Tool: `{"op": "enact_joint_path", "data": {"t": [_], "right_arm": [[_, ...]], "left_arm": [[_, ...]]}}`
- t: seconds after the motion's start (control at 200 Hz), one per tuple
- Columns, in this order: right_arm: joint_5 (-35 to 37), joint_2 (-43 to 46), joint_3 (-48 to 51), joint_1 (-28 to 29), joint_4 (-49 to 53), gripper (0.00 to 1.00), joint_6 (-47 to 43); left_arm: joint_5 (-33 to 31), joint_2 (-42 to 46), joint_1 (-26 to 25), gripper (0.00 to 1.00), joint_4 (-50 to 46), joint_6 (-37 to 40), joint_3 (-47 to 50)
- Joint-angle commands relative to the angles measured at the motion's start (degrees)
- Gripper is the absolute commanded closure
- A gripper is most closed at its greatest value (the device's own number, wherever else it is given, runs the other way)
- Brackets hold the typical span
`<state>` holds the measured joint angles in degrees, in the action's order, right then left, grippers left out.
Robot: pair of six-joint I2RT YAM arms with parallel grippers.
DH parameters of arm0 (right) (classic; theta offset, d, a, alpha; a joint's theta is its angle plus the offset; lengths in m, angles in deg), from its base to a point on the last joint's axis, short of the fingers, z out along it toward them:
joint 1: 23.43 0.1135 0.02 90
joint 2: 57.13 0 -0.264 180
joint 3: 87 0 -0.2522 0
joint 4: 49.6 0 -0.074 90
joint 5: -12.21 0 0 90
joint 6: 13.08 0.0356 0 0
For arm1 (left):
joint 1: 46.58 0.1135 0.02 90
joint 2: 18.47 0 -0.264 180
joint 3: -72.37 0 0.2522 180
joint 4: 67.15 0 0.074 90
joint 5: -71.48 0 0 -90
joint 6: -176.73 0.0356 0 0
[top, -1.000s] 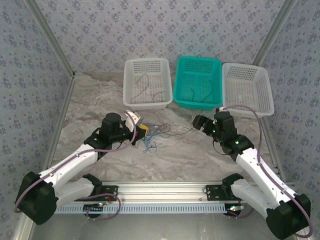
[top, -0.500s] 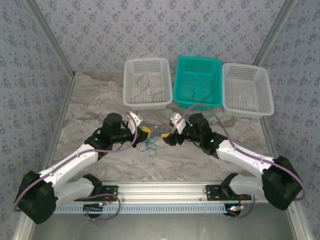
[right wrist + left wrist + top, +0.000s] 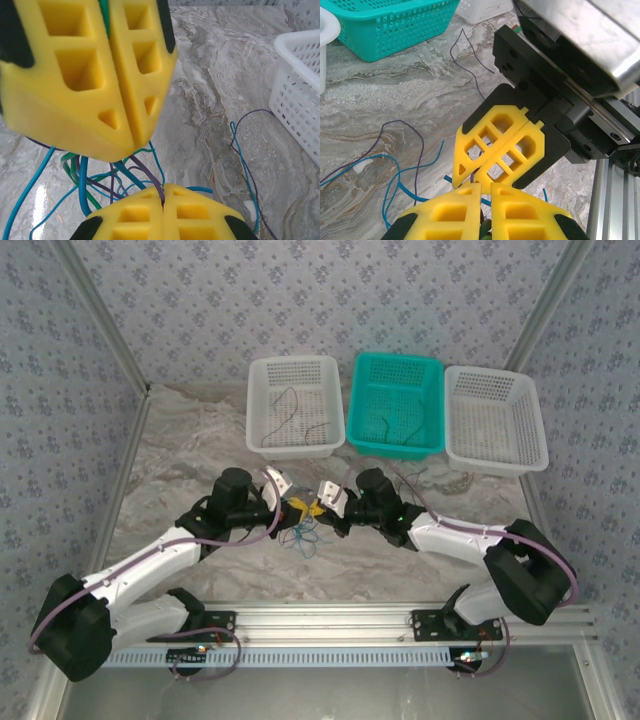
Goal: Untangle the cables
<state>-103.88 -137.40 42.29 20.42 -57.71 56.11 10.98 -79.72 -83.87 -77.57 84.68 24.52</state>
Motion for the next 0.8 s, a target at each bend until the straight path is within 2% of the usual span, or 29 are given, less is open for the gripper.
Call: {"op": "enact_joint_path", "data": {"t": [0.0, 0.05, 0.125, 0.185, 0.375, 0.6, 0.71, 0.795], "right_arm": [[-1.7, 1.1, -1.2, -0.1, -3.0, 1.0, 0.4], [-1.4, 1.8, -0.5, -0.4, -4.2, 1.0, 1.2], [-0.2, 2.7, 0.8, -1.0, -6.8, 1.0, 3.5], [-0.3, 3.1, 1.2, -1.7, -8.0, 1.0, 5.3], [-2.3, 2.9, 0.9, -2.7, -9.6, 1.0, 7.6], [-4.2, 2.8, -0.2, -3.0, -8.9, 1.0, 8.4], [-4.7, 2.8, -0.9, -3.2, -8.6, 1.0, 8.6], [-5.2, 2.8, -1.3, -3.4, -8.7, 1.0, 8.8]], "left_arm": [[-0.8, 0.7, -0.4, 1.0, 2.2, -0.6, -1.7], [-2.6, 0.9, -0.4, 1.0, 2.1, -1.8, -1.7], [-5.8, 1.9, -0.3, 0.88, 1.1, -3.5, -1.8], [-6.0, 4.0, -0.1, 0.8, 1.1, -4.7, -1.2], [-6.2, 15.5, 0.1, 0.62, -0.1, -9.6, 2.1], [-8.3, 28.1, 0.4, 0.53, -4.1, -11.5, 8.3], [-6.8, 28.4, 0.5, 0.49, -3.1, -13.7, 10.8], [-9.8, 26.1, 0.5, 0.48, -2.8, -14.6, 12.0]]}}
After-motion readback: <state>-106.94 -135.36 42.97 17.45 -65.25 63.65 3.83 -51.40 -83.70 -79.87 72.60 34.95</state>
